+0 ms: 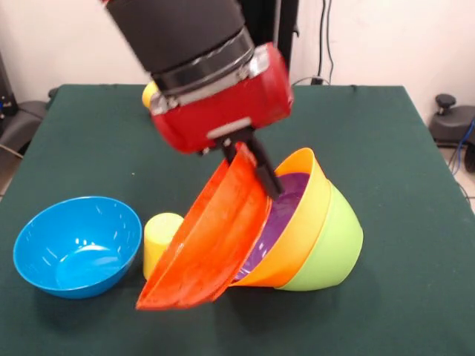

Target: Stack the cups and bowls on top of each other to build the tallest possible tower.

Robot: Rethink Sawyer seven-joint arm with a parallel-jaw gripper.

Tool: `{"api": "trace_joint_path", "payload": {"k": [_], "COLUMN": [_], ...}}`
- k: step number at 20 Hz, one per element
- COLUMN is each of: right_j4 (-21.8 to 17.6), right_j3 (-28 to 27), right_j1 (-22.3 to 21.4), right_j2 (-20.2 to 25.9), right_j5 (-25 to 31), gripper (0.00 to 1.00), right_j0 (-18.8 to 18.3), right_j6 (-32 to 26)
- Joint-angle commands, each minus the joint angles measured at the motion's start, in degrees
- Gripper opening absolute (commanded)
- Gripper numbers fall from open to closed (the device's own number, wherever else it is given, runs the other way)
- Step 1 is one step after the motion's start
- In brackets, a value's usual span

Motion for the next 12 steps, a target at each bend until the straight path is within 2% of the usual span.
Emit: {"api": "trace_joint_path", "payload": {"k": [1, 5, 12], "right_j4": [0.4, 1.4, 0.7], "right_j3": [5.6, 6.0, 7.7], "right_j1": [-8.3, -9.9, -8.3], "right_j2": [-4.0, -4.4, -5.6], "right_j5": [4.7, 5.9, 3.3], "gripper": [0.0, 0.0, 0.0], "right_j0": [1.0, 1.4, 2.1], "right_j6": [-4.0, -3.3, -3.5]}}
